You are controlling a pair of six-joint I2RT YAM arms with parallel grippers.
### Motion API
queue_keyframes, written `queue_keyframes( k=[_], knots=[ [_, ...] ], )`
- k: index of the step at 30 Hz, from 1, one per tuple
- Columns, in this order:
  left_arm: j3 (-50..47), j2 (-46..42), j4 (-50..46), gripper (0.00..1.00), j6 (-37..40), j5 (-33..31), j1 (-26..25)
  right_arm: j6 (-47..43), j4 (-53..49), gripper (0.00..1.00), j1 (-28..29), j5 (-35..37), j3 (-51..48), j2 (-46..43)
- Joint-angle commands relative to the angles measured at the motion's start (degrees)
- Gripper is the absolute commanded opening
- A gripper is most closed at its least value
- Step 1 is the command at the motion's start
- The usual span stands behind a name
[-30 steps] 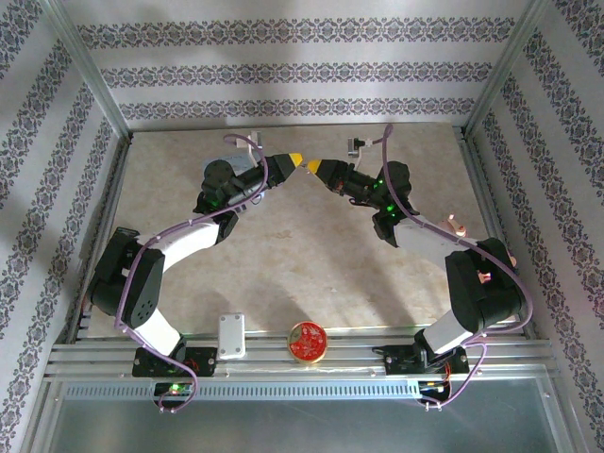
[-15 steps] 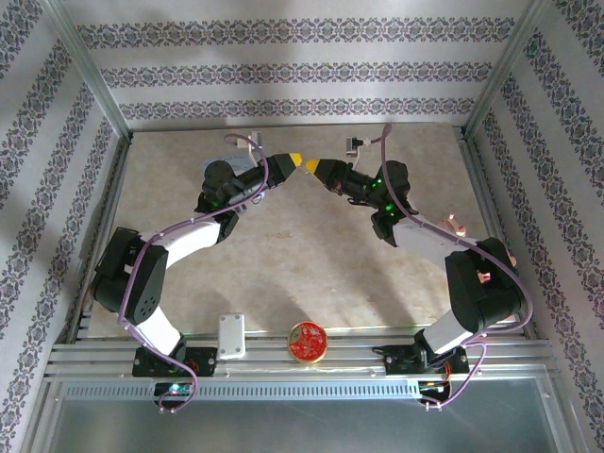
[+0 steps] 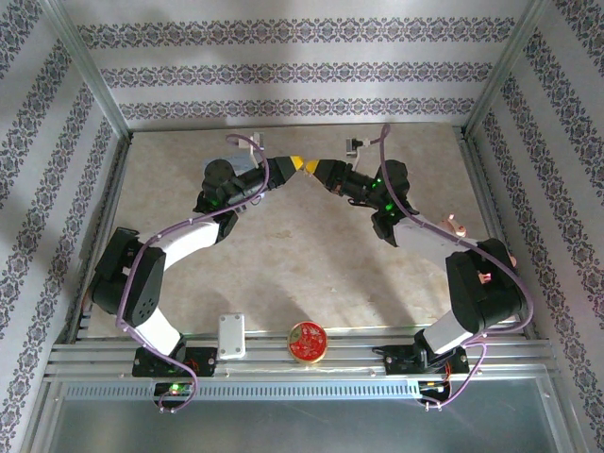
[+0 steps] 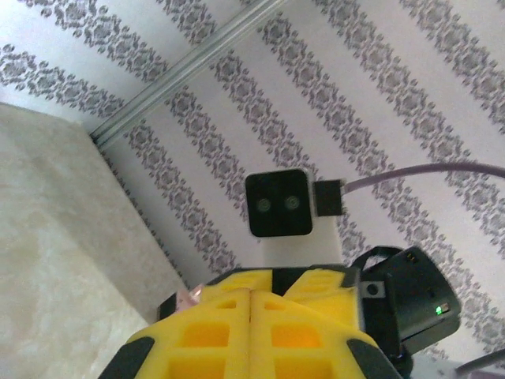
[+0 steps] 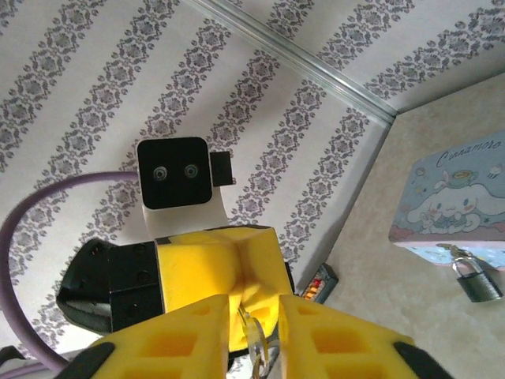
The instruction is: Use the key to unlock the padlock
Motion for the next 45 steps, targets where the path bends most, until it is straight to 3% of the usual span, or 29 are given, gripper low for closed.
queue_keyframes(
  k=[1, 5, 10, 17, 26, 34, 45],
  knots=[
    [4.43, -5.05, -10.98, 0.0, 9.94, 4.61, 0.92, -6.62, -1.06, 0.28, -0.86, -0.57, -1.75, -5.12],
    [9.18, -7.36, -24.09, 0.0, 17.81, 10.62, 0.81, -14.2, -6.53, 0.31, -0.79, -1.95, -2.97, -10.23],
    [12.87, -8.61, -33.52, 0.0, 22.63, 18.33, 0.78, -22.05, -13.19, 0.35, -0.52, -2.38, -4.45, -16.46],
    [13.66, -10.33, -37.49, 0.0, 26.13, 21.68, 0.72, -27.67, -17.91, 0.41, 2.16, -3.49, -4.31, -20.29],
    [13.82, -10.96, -36.37, 0.0, 26.0, 24.11, 0.81, -30.23, -21.37, 0.43, 5.77, -5.95, 1.02, -15.62],
    [13.52, -11.6, -36.35, 0.0, 26.31, 23.84, 0.77, -29.95, -21.37, 0.31, 5.86, -6.01, 1.57, -14.63],
    [13.89, -12.13, -36.47, 0.0, 26.69, 21.22, 1.26, -29.89, -21.8, 0.06, 5.18, -5.33, 0.13, -16.54]
  ],
)
